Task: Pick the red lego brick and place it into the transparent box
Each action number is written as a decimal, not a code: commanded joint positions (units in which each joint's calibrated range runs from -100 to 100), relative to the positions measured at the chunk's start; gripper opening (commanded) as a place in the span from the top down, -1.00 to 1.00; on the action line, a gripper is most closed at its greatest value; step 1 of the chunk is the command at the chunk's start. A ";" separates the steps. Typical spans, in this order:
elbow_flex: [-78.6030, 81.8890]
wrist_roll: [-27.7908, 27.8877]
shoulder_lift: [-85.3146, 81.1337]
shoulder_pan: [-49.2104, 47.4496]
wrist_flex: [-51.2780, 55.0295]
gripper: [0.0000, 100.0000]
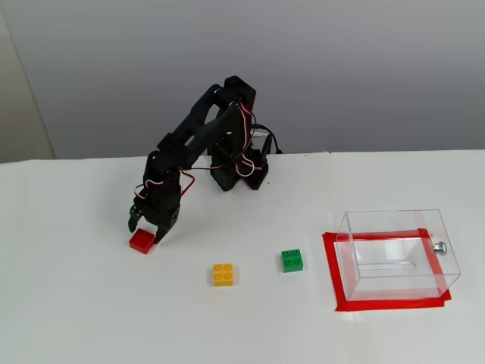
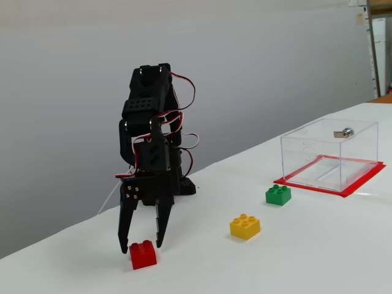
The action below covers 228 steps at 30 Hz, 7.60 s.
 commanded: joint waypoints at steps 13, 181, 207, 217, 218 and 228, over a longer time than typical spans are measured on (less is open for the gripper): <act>-2.34 -0.07 3.02 -0.42 -3.70 0.53; -62.20 -15.89 19.40 -124.34 19.63 0.90; -62.20 -15.99 18.64 -124.42 20.32 0.30; -62.56 -15.99 16.86 -123.75 20.41 0.30; -62.56 -15.99 15.92 -123.68 20.41 0.30; -61.57 -15.57 6.59 -117.76 20.50 0.78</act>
